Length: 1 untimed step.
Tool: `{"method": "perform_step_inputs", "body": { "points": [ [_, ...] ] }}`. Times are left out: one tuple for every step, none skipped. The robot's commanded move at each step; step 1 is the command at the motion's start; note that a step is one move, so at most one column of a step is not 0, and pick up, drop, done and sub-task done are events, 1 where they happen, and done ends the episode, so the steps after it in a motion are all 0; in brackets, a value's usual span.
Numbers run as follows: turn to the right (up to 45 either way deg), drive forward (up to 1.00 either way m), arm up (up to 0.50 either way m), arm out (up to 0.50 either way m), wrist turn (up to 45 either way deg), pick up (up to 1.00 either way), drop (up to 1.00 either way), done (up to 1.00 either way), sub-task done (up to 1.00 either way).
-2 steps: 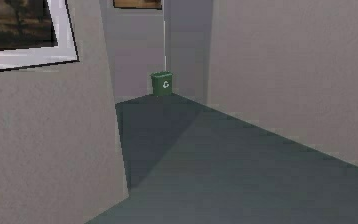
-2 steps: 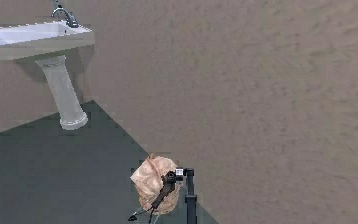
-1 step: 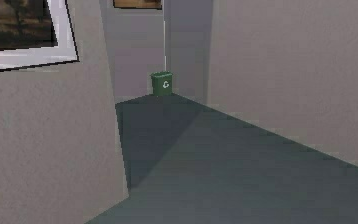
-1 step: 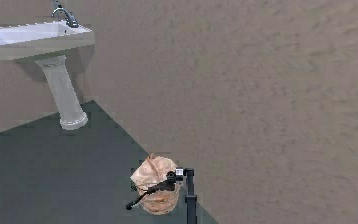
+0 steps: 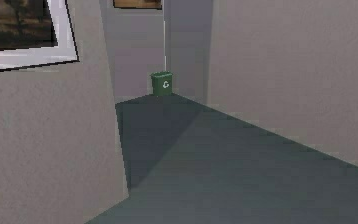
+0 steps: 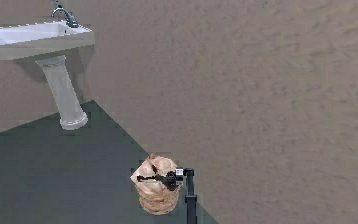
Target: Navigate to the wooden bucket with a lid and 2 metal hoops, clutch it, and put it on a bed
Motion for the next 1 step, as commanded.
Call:
{"method": "perform_step_inputs", "body": {
  "points": [
    [0.0,0.0,0.0,0.0,15.0,0.0,0.0,0.0,0.0]
  ]
}}
